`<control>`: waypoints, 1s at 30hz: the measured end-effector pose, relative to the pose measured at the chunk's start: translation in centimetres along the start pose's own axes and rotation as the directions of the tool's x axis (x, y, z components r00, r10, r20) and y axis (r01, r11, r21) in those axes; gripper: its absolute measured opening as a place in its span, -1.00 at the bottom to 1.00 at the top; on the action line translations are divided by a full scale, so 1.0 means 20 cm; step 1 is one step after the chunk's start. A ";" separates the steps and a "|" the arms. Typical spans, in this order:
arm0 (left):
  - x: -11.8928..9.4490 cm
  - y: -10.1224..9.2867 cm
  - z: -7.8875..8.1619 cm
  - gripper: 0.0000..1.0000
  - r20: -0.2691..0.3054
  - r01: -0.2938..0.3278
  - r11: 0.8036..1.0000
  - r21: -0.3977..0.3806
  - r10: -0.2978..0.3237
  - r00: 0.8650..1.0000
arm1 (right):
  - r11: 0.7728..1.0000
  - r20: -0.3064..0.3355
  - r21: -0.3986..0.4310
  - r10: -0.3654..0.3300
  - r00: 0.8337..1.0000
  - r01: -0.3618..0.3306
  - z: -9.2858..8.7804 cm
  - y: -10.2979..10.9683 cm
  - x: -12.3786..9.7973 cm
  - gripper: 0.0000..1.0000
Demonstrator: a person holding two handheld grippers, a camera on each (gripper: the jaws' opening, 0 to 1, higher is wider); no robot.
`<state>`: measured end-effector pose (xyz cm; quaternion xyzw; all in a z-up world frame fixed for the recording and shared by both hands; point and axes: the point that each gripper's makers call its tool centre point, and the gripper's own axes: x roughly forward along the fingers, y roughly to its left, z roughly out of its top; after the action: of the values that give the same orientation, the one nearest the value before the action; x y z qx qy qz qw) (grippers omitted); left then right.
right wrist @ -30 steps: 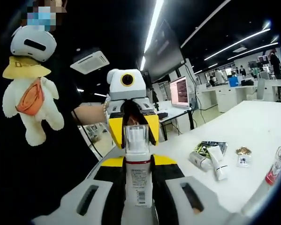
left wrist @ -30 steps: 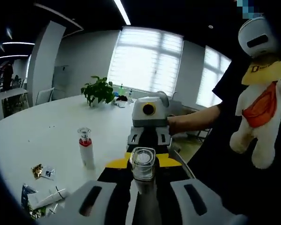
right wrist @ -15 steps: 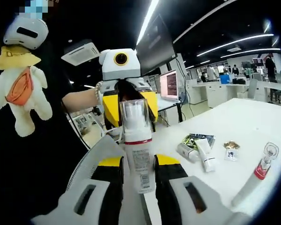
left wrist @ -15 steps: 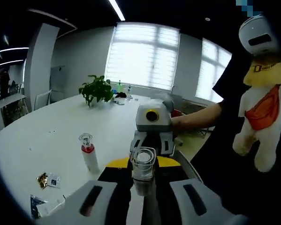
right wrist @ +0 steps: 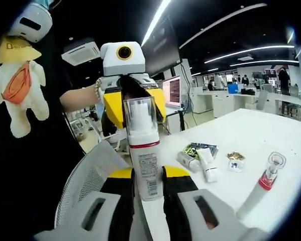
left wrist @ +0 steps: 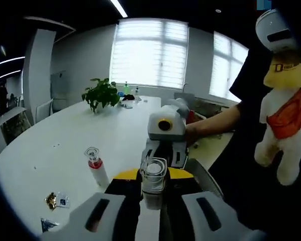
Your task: Arrange the skincare products in the storage area until every visible bottle or jar stands upright without overlapping.
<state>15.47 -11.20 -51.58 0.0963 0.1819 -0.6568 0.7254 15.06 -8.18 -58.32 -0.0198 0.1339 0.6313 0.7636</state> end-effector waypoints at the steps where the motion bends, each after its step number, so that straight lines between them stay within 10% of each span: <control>1: 0.01 0.00 -0.01 -0.71 -0.007 0.000 1.000 0.003 0.000 1.000 | 1.000 -0.008 -0.008 -0.009 1.000 0.009 -0.01 -0.01 0.00 -0.60; 30: 0.34 0.15 -0.47 -0.72 -0.165 -0.033 0.999 0.011 0.034 0.986 | 0.990 -0.248 -0.038 -0.141 0.959 0.135 -0.55 -0.22 -0.01 -0.61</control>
<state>17.55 -13.51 -63.06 0.1563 0.2371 -0.6350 0.7184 17.33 -11.41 -69.41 -0.1163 0.2207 0.5704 0.7826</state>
